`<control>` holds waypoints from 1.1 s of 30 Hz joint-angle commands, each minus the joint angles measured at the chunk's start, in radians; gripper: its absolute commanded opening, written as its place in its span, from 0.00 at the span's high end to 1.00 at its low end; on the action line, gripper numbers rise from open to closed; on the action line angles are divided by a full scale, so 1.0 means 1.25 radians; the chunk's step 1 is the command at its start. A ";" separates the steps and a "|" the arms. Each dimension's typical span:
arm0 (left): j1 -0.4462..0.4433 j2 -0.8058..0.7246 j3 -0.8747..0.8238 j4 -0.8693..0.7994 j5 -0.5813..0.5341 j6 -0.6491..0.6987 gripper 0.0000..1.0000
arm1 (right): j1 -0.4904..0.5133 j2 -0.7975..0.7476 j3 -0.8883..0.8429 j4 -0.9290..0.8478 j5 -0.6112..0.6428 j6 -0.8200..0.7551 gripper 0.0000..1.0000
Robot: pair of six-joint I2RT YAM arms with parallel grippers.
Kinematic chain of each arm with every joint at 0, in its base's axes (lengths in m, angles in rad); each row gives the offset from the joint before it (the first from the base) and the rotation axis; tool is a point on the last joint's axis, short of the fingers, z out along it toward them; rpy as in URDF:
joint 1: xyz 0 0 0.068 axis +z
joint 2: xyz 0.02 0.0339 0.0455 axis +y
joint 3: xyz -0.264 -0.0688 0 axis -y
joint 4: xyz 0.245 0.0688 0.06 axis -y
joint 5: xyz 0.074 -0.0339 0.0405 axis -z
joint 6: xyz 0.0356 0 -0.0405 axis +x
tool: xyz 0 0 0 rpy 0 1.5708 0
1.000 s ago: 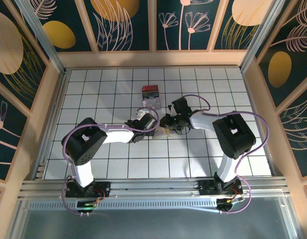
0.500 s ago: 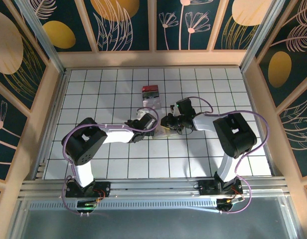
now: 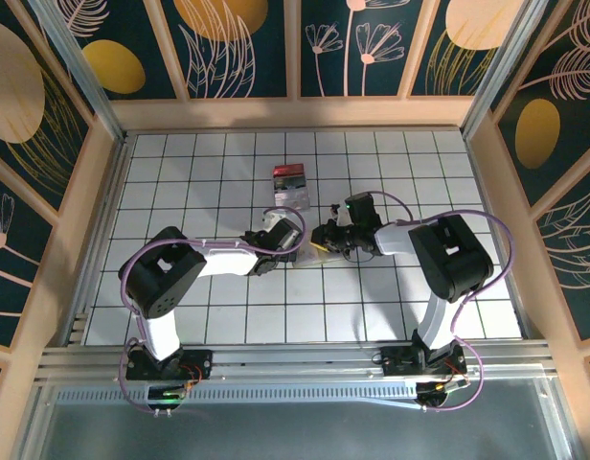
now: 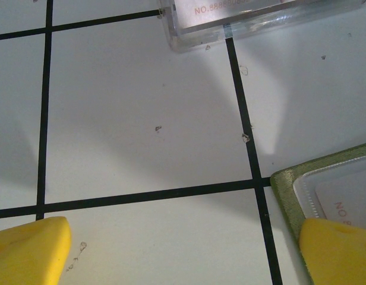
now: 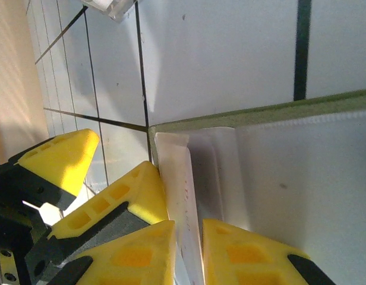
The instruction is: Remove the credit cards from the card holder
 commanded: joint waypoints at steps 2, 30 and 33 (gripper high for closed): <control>0.002 0.031 -0.002 -0.071 -0.013 -0.006 0.01 | -0.018 -0.029 -0.026 0.051 -0.038 0.021 0.80; 0.002 -0.045 0.008 -0.086 -0.004 -0.025 0.01 | 0.041 -0.030 0.055 -0.167 0.150 -0.060 0.75; 0.002 -0.046 0.001 -0.094 -0.008 -0.028 0.01 | 0.042 -0.034 0.059 -0.182 0.160 -0.063 0.75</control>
